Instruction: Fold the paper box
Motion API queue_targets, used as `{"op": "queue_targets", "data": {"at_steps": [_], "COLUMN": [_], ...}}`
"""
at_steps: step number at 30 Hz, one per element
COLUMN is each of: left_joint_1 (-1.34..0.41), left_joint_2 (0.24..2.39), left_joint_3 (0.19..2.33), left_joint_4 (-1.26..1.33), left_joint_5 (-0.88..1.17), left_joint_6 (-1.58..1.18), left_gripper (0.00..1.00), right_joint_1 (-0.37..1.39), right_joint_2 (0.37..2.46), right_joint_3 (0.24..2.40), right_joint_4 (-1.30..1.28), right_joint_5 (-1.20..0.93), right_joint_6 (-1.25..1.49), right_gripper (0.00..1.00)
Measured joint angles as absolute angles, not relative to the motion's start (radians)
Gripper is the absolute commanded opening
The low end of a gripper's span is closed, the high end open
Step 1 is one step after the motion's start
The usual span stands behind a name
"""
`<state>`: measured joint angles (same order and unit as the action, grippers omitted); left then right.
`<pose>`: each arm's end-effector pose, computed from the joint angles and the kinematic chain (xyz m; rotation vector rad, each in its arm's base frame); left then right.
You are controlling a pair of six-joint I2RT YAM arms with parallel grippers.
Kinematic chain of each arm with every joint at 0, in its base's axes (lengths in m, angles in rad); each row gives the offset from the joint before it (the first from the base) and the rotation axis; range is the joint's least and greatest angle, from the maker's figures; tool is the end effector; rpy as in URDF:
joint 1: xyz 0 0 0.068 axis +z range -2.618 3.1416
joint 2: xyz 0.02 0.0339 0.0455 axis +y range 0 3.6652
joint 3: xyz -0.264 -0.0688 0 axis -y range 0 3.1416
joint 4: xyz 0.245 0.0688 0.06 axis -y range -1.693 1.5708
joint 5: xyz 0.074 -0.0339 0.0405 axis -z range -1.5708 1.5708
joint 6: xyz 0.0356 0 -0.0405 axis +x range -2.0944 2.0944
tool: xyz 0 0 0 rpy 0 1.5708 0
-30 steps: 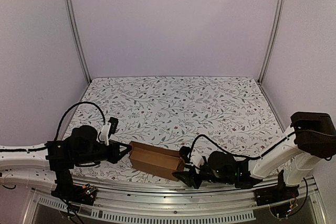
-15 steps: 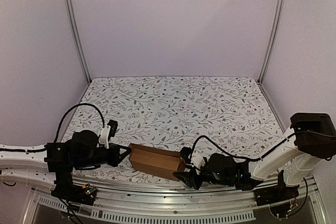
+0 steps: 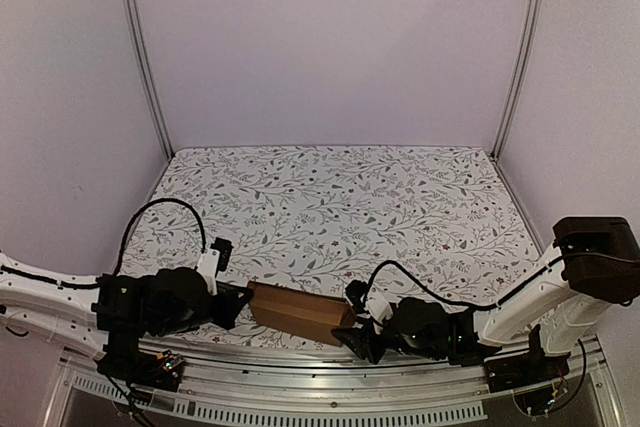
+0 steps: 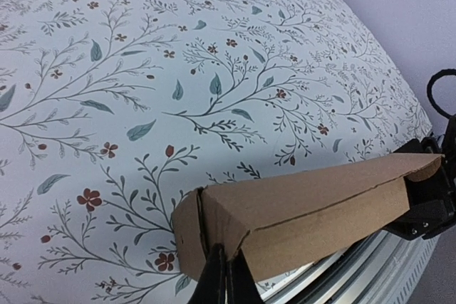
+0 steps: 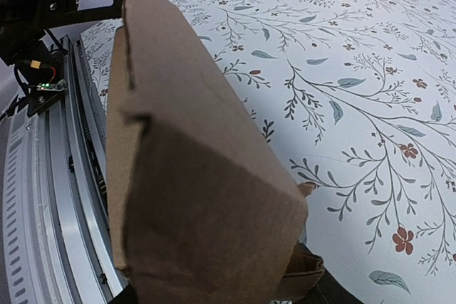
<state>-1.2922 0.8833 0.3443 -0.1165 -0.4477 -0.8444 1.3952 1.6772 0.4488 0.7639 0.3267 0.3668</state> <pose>0.0637 -0.1665 0.1786 0.2515 2.2314 -0.7185 0.0607 0.2768 0.1171 -0.8421 1.9229 0.7756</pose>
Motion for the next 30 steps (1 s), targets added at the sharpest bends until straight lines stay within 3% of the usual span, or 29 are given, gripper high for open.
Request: {"op": "queue_targets", "data": {"at_steps": [8, 20, 21, 30], "left_joint_1": [-1.354, -1.400, -1.401, -1.404], "left_joint_2": [0.928, 0.976, 0.981, 1.043], "left_joint_3": [0.367, 0.443, 0.450, 0.522], "left_joint_4": [-0.160, -0.275, -0.284, -0.381], "left_joint_5": [-0.535, -0.557, -0.559, -0.589], "left_joint_6": [-0.888, -0.933, -0.936, -0.983], "left_gripper": [0.00, 0.00, 0.00, 0.00], "right_joint_1": [1.399, 1.375, 1.375, 1.380], "right_joint_2": [1.677, 1.533, 1.511, 1.280], "right_joint_3": [0.450, 0.466, 0.471, 0.506], "right_joint_4": [0.756, 0.582, 0.565, 0.305], "right_joint_5": [0.339, 0.436, 0.434, 0.400], "right_joint_6": [0.396, 0.440, 0.439, 0.397], "right_gripper": [0.61, 0.84, 0.96, 0.99]}}
